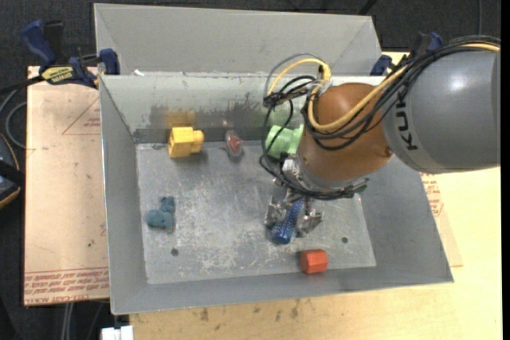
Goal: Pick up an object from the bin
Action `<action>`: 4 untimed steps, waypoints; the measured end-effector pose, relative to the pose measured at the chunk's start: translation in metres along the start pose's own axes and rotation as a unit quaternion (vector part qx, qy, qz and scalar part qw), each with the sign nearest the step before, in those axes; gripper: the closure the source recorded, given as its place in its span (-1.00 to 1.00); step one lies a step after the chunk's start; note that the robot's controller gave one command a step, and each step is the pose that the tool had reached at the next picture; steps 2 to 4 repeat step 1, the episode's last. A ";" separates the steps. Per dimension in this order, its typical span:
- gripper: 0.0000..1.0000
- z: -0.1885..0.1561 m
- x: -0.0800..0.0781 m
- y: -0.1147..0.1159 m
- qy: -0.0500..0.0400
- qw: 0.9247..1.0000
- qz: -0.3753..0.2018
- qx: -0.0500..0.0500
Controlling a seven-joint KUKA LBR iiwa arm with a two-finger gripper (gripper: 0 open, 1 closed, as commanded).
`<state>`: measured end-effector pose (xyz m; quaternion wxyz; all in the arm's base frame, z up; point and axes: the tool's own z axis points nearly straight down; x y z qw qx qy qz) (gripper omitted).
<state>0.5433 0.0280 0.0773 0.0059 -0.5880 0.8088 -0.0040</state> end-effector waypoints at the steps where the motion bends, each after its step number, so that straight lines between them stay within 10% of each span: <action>1: 1.00 -0.132 0.020 -0.002 0.001 1.000 0.003 -0.003; 4: 1.00 -0.132 0.020 -0.002 0.001 1.000 0.003 -0.003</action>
Offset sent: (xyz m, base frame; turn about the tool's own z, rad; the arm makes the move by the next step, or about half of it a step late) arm -0.0073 -0.0196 0.1281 0.0000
